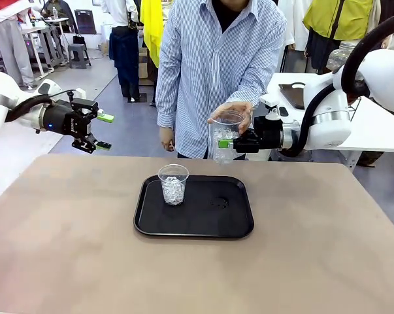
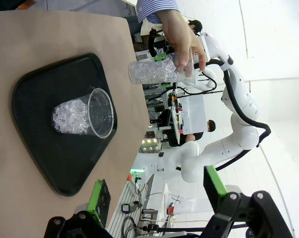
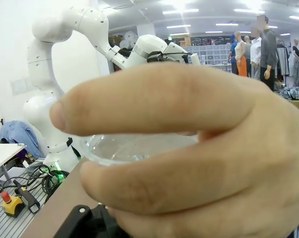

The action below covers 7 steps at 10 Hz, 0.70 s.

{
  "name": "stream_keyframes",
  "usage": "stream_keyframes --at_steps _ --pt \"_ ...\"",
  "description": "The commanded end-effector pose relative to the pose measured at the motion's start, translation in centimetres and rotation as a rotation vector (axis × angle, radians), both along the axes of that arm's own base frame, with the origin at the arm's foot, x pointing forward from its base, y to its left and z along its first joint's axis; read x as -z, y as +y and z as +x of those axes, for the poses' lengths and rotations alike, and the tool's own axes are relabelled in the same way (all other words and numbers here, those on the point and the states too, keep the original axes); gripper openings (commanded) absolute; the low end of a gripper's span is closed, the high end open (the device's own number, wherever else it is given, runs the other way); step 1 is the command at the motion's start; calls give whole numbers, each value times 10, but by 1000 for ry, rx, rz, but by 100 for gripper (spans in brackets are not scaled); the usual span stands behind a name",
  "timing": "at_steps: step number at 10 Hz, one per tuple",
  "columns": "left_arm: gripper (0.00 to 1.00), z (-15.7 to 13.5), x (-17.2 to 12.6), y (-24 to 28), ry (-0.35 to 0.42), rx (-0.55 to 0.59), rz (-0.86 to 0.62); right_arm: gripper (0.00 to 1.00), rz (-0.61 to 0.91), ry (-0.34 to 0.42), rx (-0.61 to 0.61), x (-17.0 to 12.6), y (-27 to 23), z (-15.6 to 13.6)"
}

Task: Pour the drink into the iced cup.
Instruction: Open the gripper to release the iced cup you were holding.

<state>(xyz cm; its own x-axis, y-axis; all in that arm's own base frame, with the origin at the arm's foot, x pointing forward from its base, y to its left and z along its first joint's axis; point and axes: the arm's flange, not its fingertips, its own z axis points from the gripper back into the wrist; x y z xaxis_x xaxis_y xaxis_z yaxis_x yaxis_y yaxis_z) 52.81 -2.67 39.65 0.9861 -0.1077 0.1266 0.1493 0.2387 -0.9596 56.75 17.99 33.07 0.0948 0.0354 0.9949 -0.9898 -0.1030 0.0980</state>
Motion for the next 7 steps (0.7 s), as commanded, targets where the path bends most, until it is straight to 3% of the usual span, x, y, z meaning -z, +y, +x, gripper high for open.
stream_keyframes --at_steps 1,6,7 --pt "100 0 -2 0 -4 3 1 64 5 -5 3 -5 1 -1" --pt "100 0 -2 0 -4 3 1 68 0 0 0 0 0 0" --pt "100 0 -2 0 -4 3 1 87 12 23 -11 1 -3 0"
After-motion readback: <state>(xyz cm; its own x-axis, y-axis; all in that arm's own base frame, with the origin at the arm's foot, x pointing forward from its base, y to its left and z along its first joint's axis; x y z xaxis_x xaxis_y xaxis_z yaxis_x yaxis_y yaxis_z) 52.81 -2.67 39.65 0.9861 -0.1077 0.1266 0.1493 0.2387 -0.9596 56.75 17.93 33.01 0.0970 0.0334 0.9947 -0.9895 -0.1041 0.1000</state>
